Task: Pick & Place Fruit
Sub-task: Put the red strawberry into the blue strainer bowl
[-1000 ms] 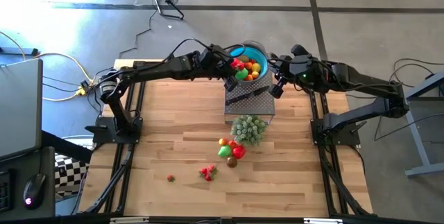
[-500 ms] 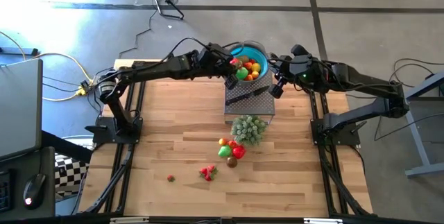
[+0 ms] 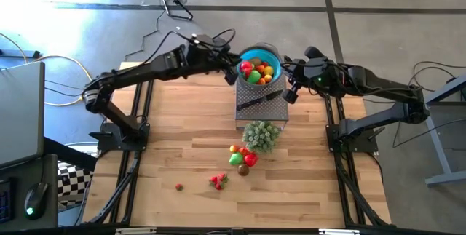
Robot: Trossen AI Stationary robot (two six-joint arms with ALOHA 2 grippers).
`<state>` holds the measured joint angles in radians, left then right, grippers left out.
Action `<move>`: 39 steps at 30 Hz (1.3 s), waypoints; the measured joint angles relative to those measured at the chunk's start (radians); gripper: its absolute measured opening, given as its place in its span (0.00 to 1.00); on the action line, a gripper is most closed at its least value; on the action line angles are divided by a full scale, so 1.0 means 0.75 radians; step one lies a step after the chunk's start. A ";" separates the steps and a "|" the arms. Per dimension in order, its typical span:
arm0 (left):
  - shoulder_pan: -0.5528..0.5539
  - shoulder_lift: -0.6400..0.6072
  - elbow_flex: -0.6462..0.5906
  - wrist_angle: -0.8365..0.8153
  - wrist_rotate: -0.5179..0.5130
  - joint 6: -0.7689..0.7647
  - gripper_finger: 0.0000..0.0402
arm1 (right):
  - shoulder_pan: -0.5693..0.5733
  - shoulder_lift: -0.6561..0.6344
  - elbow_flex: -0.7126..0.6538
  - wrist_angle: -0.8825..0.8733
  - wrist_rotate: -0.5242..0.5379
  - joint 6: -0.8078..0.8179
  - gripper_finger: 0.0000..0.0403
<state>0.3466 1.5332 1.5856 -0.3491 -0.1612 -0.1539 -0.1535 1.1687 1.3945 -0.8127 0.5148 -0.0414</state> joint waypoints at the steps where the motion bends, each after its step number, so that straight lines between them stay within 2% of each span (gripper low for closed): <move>1: 0.000 -0.013 0.000 0.000 0.000 0.000 0.17 | 0.000 0.000 0.000 0.000 -0.018 -0.018 0.01; 5: 0.000 -0.065 0.000 -0.004 0.001 -0.012 0.13 | 0.000 0.000 0.000 0.001 -0.163 -0.077 0.01; 11: -0.018 -0.082 0.000 -0.082 0.002 -0.020 0.02 | 0.001 0.000 0.000 0.048 -0.308 -0.127 0.01; 19: -0.022 -0.081 0.000 -0.094 0.034 -0.060 0.02 | 0.001 0.000 0.000 0.127 -0.348 -0.125 0.01; 24: -0.046 -0.130 0.000 -0.145 0.082 0.011 0.03 | 0.001 0.000 0.000 0.129 -0.350 0.032 0.01; 28: -0.075 -0.216 0.000 -0.293 0.117 0.095 0.03 | 0.002 0.000 0.000 0.130 -0.351 0.213 0.01; 34: -0.147 -0.369 0.001 -0.604 0.144 0.128 0.03 | 0.050 0.000 0.000 0.133 -0.350 0.320 0.01; 39: -0.230 -0.495 -0.047 -0.820 0.163 0.052 0.03 | 0.135 0.000 0.000 0.134 -0.349 0.426 0.01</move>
<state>0.1742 1.1620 1.5507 -0.9642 -0.0391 -0.1151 -0.0520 1.1687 1.3945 -0.7120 0.2527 0.2782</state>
